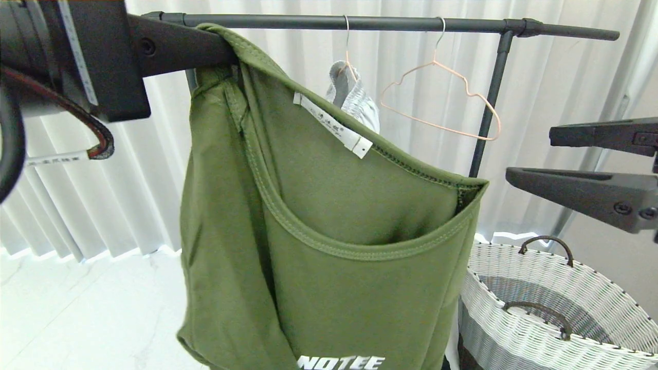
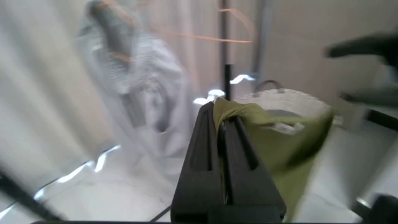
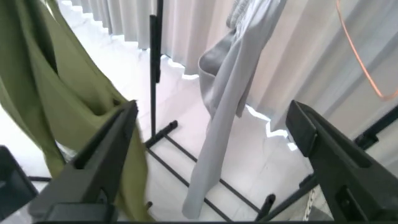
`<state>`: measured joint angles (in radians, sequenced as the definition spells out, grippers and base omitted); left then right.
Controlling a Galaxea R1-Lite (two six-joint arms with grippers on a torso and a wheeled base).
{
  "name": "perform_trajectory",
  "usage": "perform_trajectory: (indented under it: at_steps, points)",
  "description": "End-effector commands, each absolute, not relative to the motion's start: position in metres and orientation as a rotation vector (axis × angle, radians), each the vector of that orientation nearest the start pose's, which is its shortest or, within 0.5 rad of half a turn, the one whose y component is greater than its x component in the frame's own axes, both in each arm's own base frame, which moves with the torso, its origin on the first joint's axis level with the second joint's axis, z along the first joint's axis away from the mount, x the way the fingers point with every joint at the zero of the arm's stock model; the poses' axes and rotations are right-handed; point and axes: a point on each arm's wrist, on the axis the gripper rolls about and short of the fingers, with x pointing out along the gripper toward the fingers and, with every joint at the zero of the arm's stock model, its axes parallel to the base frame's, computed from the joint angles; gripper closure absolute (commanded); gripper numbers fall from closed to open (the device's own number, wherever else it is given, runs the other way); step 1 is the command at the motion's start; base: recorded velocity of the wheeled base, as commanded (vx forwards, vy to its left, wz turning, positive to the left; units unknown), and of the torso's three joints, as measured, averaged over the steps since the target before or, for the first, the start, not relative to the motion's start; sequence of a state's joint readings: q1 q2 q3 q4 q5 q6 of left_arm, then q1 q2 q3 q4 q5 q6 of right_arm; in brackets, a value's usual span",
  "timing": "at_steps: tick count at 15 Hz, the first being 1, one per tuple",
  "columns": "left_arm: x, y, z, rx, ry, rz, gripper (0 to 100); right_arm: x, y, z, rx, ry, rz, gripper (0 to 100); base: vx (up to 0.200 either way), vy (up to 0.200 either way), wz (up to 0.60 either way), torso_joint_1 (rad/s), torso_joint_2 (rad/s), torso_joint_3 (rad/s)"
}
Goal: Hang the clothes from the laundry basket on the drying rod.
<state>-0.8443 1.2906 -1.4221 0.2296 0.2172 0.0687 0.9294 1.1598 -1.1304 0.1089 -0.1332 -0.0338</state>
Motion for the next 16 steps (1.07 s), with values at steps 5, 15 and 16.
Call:
perform_trajectory:
  at_steps: [5, 15, 16]
  points:
    - [0.126, -0.130, 0.368, 0.145, 0.084, -0.610, 100, 0.094, 0.091, 0.328, -0.098, 0.110, 0.664, 0, 0.000, 0.000, 0.00, 0.000, 0.00, 0.000]
    - [0.126, -0.127, 0.364, 0.169, 0.092, -0.583, 100, 0.107, 0.063, 0.308, -0.285, 0.273, 0.298, 0, 0.000, 0.000, 0.00, 0.000, 0.00, 0.000]
    - [0.127, -0.126, 0.364, 0.169, 0.094, -0.577, 100, 0.107, 0.059, 0.305, -0.322, 0.280, 0.262, 0, 0.000, 0.000, 0.00, 0.000, 0.00, 0.000]
